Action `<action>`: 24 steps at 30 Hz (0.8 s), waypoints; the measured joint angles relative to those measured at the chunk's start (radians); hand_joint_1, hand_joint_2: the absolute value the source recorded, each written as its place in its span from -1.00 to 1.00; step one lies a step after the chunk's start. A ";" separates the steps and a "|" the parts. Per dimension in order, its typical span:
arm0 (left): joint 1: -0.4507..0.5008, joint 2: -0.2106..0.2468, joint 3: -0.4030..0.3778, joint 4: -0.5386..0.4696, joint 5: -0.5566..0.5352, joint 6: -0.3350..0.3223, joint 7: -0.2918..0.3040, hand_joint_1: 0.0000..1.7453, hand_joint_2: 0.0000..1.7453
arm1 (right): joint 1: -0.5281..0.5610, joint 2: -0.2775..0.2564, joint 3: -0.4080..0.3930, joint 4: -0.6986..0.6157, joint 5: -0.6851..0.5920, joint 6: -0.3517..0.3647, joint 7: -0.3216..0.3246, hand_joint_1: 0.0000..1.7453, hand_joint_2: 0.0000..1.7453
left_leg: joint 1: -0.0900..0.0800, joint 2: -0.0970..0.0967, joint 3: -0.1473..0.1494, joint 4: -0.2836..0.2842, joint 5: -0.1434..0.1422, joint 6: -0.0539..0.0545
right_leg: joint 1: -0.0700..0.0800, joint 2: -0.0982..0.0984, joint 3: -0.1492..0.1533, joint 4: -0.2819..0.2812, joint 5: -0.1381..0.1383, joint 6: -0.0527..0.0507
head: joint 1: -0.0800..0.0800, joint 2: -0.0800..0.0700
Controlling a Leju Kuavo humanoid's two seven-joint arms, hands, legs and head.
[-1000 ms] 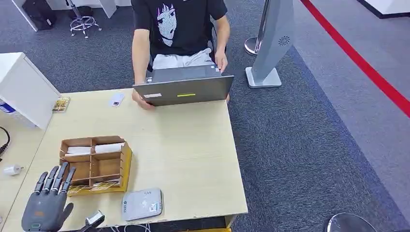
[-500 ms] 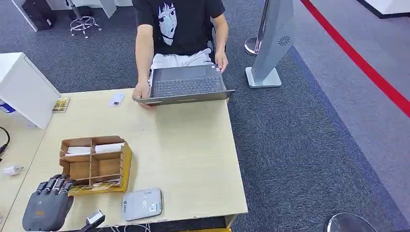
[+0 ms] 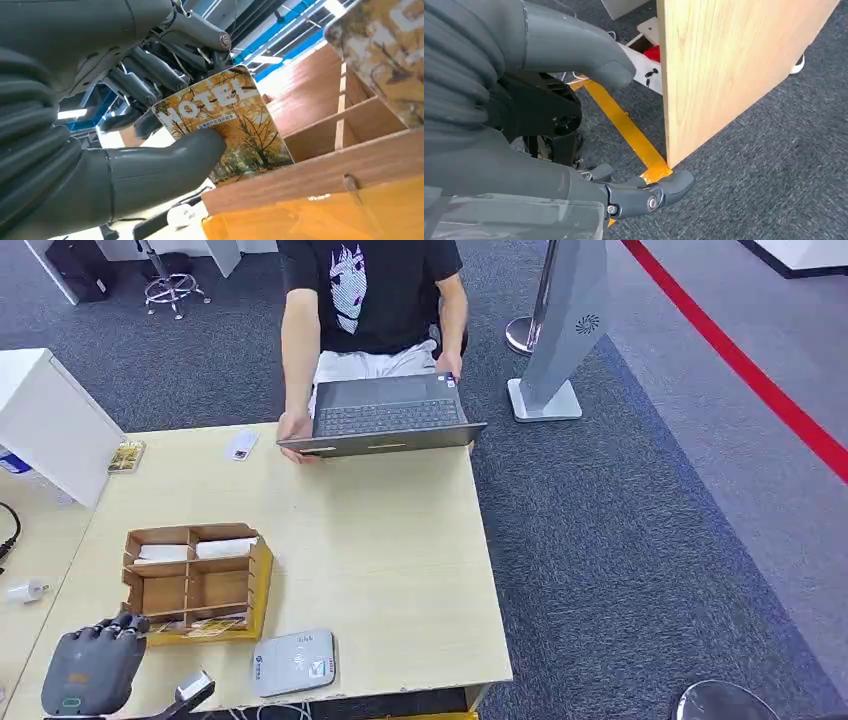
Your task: Pass the card to the sensor for recognition and then transmit it.
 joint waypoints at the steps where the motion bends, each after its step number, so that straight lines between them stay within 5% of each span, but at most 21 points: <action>1: -0.001 0.002 0.000 -0.009 0.001 0.002 -0.003 1.00 1.00 | 0.000 0.000 0.000 0.000 0.002 -0.001 -0.001 -1.00 1.00 | 0.000 0.000 0.000 0.000 0.000 0.000 | 0.000 0.000 0.000 0.000 0.000 0.000 | 0.000 0.000; 13: -0.183 0.049 0.015 -0.140 0.046 -0.055 -0.037 1.00 1.00 | -0.012 0.013 0.027 0.000 0.002 -0.018 -0.014 -1.00 1.00 | 0.001 -0.002 -0.001 0.000 0.004 -0.002 | 0.001 -0.001 0.000 0.001 0.003 -0.003 | 0.000 0.000; 18: -0.274 0.056 0.016 -0.128 0.063 -0.136 -0.034 1.00 1.00 | -0.014 0.017 0.039 0.000 0.003 -0.019 -0.010 -1.00 1.00 | 0.001 -0.001 -0.001 0.000 0.005 -0.001 | 0.001 -0.001 0.000 0.001 0.004 -0.004 | 0.000 0.000; 24: -0.329 0.054 0.016 -0.076 0.051 -0.146 -0.018 1.00 1.00 | -0.018 0.022 0.052 0.000 0.004 -0.020 -0.007 -1.00 1.00 | 0.001 -0.001 -0.001 0.000 0.005 -0.001 | 0.001 -0.001 -0.001 0.001 0.004 -0.004 | 0.000 0.000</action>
